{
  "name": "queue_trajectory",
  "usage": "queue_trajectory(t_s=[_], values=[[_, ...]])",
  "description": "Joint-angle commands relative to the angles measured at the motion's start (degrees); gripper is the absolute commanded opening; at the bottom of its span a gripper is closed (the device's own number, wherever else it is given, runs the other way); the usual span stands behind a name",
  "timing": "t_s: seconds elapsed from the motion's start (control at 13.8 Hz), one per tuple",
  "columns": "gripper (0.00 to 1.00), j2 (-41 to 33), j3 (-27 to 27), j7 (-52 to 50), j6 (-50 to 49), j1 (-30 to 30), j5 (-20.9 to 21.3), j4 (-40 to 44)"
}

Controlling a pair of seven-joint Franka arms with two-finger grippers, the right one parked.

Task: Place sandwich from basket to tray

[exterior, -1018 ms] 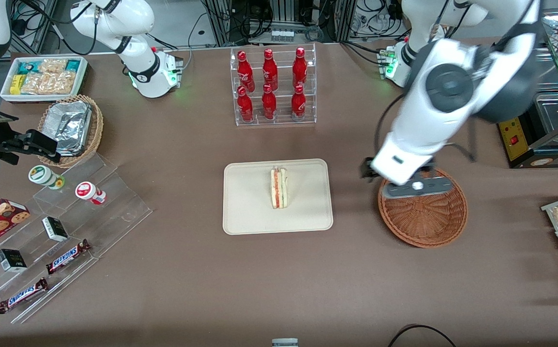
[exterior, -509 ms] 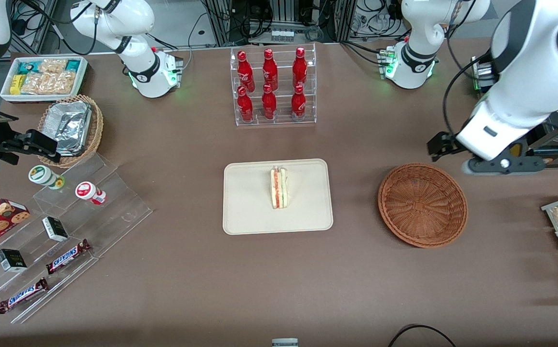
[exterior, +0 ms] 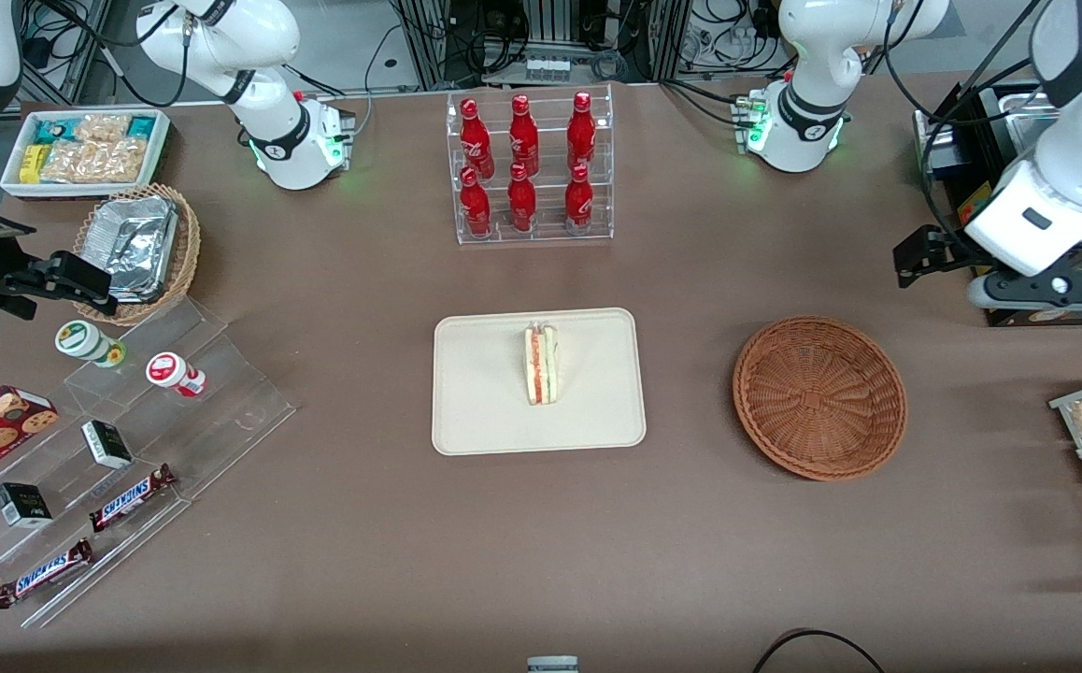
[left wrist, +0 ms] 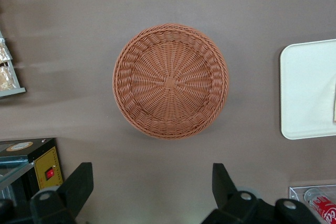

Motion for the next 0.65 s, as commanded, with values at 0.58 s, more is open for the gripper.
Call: queue_trajectory(t_s=[0.58], values=[[1.0, 0.2, 5.81, 1.86, -1.59, -3.52, -1.47, 3.23]])
